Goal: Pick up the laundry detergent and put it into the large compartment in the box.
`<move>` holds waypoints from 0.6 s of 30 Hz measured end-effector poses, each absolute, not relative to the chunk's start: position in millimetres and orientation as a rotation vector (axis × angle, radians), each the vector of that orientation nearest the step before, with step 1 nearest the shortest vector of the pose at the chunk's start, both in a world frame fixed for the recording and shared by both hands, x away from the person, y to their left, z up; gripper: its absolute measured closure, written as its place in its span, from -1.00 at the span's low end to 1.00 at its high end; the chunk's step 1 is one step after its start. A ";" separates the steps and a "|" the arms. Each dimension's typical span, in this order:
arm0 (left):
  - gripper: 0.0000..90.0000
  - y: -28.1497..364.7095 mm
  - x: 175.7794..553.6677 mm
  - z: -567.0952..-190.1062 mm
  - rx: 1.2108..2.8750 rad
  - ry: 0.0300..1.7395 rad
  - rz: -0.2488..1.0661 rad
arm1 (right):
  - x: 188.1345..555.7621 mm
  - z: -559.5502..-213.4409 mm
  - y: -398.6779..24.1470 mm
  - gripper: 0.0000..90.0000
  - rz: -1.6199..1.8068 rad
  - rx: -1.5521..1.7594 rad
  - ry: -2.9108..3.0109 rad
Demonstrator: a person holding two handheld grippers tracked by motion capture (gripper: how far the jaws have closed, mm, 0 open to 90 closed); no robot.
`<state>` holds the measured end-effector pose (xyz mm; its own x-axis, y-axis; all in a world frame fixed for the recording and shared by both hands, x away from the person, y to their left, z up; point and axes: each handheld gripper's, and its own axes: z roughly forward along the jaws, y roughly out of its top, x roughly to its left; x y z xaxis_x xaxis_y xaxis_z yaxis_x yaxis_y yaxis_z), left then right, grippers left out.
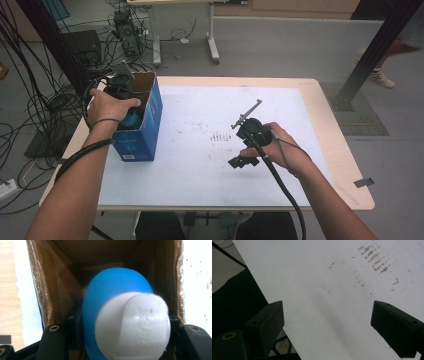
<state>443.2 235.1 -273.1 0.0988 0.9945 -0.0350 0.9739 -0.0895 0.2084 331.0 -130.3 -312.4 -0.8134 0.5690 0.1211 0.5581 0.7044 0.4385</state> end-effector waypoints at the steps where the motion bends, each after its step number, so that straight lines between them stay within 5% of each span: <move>1: -0.16 235.1 443.2 -273.0 2.189 1.989 0.171 | 331.0 -312.4 -130.1 -0.75 0.728 0.952 2.879; 18: -0.16 234.6 443.5 -273.1 2.189 1.989 0.173 | 331.4 -312.0 -129.8 -0.75 0.723 0.952 2.877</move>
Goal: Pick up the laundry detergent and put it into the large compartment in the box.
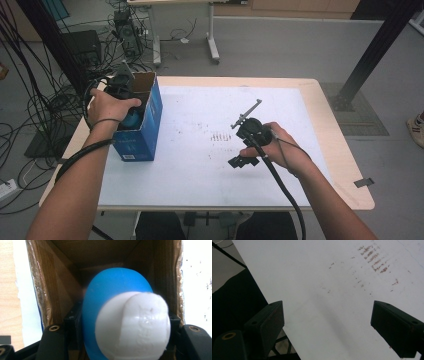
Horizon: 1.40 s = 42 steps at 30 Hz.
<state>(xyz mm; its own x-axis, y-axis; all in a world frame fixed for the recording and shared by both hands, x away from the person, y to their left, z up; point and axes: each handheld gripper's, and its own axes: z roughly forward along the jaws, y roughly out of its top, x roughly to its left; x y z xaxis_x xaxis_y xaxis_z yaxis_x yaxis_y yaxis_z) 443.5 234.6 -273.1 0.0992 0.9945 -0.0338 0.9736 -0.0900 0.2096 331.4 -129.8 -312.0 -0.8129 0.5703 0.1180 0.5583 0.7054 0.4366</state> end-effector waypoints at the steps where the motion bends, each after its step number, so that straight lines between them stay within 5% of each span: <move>1: -0.16 234.7 443.5 -273.2 2.189 1.989 0.173 | 331.7 -312.2 -130.0 -0.75 0.723 0.944 2.878; 42: -0.17 234.1 442.2 -273.5 2.182 1.992 0.181 | 329.6 -311.0 -129.7 -0.75 0.723 0.941 2.877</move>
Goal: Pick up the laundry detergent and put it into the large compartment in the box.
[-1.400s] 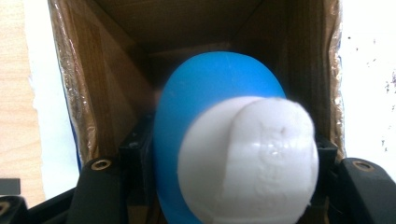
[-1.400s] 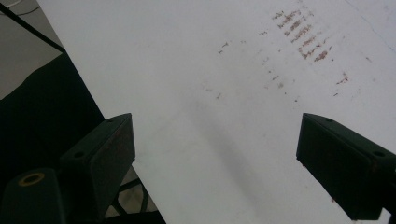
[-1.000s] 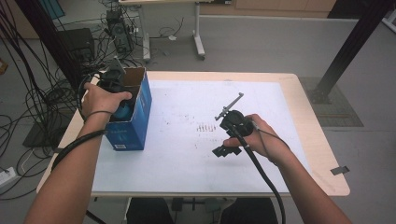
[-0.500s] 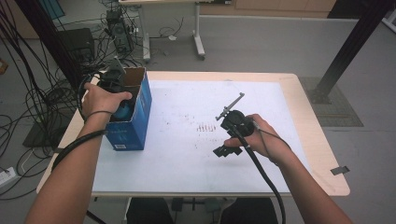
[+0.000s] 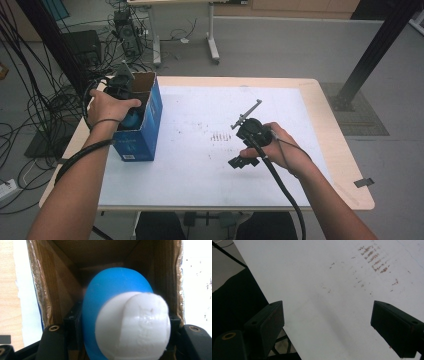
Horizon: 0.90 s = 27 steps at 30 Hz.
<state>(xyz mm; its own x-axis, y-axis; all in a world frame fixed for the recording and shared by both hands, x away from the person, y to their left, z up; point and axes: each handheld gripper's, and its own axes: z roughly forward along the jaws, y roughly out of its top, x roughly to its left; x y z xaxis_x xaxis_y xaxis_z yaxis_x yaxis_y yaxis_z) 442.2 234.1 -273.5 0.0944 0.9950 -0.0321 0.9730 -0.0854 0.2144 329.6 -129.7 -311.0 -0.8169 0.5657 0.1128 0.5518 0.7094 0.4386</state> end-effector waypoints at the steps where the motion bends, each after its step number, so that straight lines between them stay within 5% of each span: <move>1: -0.17 234.1 442.3 -273.5 2.182 1.992 0.180 | 329.4 -310.8 -129.4 -0.75 0.722 0.944 2.876; 27: -0.26 230.3 438.9 -252.3 2.173 1.993 0.200 | 329.2 -309.5 -127.1 -0.75 0.724 0.924 2.874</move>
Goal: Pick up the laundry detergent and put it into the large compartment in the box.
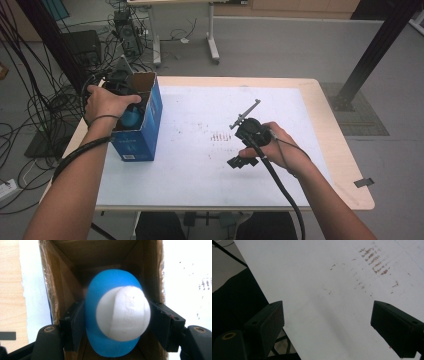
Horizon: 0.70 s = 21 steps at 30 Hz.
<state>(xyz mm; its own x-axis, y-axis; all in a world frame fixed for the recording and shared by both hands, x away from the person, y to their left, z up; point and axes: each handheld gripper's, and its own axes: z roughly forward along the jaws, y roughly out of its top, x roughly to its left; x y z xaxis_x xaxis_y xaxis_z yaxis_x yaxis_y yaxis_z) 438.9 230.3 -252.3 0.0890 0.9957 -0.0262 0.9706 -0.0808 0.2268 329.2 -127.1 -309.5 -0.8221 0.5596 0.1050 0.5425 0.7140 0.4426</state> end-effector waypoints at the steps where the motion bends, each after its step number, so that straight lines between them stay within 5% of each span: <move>1: -0.26 229.9 438.6 -250.7 2.170 1.992 0.206 | 328.9 -309.4 -127.2 -0.75 0.726 0.922 2.874; 21: -0.59 220.7 427.3 -198.1 2.209 1.940 0.294 | 327.9 -305.8 -127.5 -0.75 0.738 0.912 2.863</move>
<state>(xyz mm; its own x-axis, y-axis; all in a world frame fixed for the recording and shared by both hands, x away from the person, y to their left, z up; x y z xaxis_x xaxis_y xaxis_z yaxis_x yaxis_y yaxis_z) 427.3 220.7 -198.1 0.1255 0.9918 0.0253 0.9546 -0.1277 0.2690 327.9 -127.5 -305.8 -0.8252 0.5565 0.0967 0.5339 0.7126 0.4552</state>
